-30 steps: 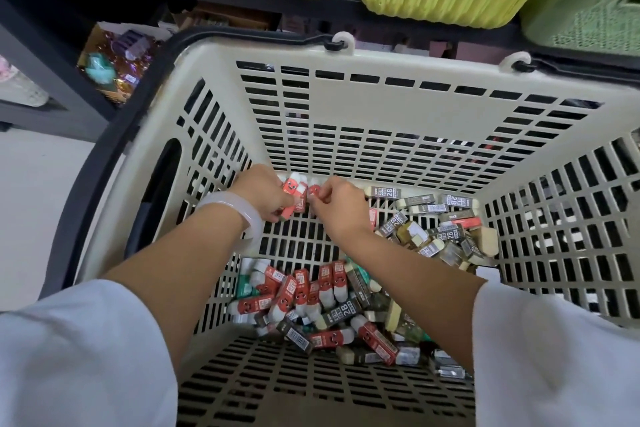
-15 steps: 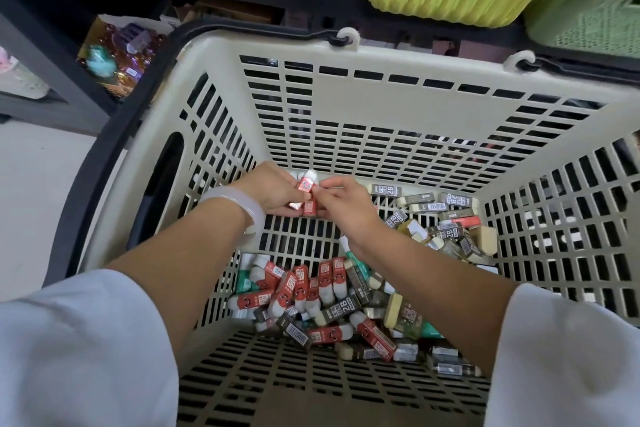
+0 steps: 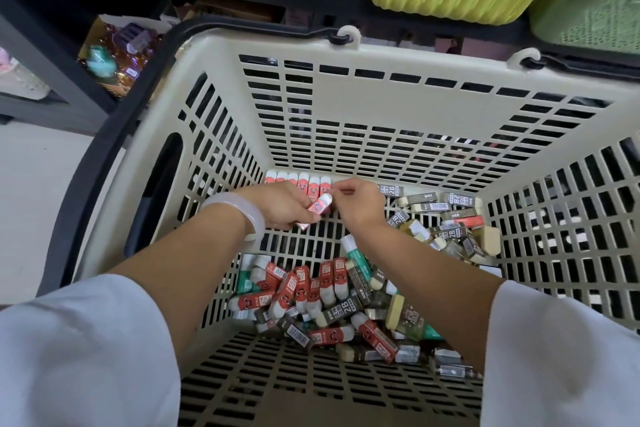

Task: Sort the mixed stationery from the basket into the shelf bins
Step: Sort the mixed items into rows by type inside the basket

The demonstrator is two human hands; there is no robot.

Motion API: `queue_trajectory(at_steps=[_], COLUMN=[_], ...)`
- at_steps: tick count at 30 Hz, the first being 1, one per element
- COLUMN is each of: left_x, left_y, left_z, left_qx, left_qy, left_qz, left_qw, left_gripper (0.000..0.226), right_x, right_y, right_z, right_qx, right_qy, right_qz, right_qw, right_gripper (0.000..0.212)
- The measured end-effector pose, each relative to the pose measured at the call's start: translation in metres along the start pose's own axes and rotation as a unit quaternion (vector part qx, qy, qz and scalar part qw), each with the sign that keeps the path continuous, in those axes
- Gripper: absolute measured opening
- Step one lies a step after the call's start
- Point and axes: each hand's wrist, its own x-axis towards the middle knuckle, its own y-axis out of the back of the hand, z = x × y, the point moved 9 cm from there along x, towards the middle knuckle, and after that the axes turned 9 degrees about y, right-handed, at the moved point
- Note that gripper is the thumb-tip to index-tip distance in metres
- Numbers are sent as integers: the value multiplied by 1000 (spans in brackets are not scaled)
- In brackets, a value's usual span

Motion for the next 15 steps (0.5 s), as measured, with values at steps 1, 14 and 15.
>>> queue_trajectory(at_steps=[1, 14, 15], left_x=[0, 0, 0], left_y=[1, -4, -4], left_z=[0, -2, -1], left_qx=[-8, -17, -8], left_qy=[1, 19, 16], left_qz=[2, -4, -8], left_qw=[1000, 1000, 1000], left_gripper=[18, 3, 8], right_x=[-1, -22, -17], right_y=[3, -4, 3], right_z=[0, -26, -25], right_qx=[9, 162, 144], right_qy=[-1, 22, 25], right_qz=[-10, -172, -135], right_qw=[1000, 972, 980], right_gripper=[19, 9, 10])
